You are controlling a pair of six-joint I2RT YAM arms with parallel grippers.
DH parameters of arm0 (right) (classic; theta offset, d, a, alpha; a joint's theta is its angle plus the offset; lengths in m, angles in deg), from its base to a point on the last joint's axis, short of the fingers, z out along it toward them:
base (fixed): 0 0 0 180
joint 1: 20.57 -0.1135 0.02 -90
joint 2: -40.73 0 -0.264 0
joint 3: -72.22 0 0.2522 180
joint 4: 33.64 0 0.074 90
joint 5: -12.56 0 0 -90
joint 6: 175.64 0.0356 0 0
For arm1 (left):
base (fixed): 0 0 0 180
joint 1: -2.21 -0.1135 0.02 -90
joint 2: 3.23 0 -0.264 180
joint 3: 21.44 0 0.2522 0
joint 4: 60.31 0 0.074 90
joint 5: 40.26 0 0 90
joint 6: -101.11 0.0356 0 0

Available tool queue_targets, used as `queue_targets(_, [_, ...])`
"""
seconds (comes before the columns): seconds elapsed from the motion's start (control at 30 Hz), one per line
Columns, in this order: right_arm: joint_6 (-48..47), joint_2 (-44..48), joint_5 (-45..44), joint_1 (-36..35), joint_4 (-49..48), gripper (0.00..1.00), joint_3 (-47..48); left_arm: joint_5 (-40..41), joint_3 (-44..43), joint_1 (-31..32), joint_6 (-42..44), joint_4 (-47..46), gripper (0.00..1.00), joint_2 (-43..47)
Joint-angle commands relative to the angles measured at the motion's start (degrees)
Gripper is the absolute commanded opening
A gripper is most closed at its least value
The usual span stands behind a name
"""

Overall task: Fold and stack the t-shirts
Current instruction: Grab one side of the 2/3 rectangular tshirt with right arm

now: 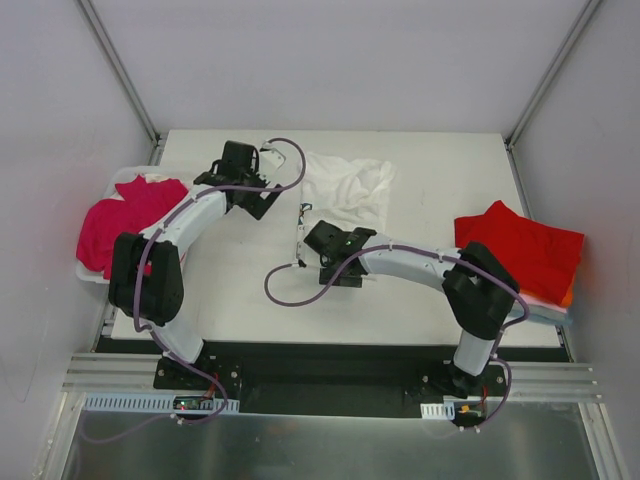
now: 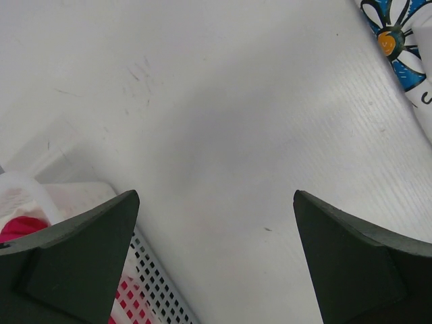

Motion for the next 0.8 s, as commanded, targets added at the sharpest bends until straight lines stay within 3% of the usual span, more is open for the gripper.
queue_targets(0.0, [2.39, 4.89, -2.02, 0.59, 1.48, 0.83, -2.57, -1.58, -0.36, -0.21, 1.17, 1.95, 0.99, 2.4])
queue_targets(0.2, [4.07, 6.83, -1.41, 1.03, 2.36, 0.82, -5.21, -7.29, 3.41, 2.24, 2.84, 4.93, 0.99, 5.47])
queue_targets(0.4, [5.56, 8.23, -0.79, 1.03, 2.62, 0.81, -8.37, -6.15, 7.73, 7.78, 3.81, 6.61, 0.99, 8.29])
queue_targets(0.77, [7.23, 7.36, 3.16, 1.03, 2.1, 0.79, -10.31, -5.54, 7.38, 7.78, 3.72, 6.96, 0.99, 8.12])
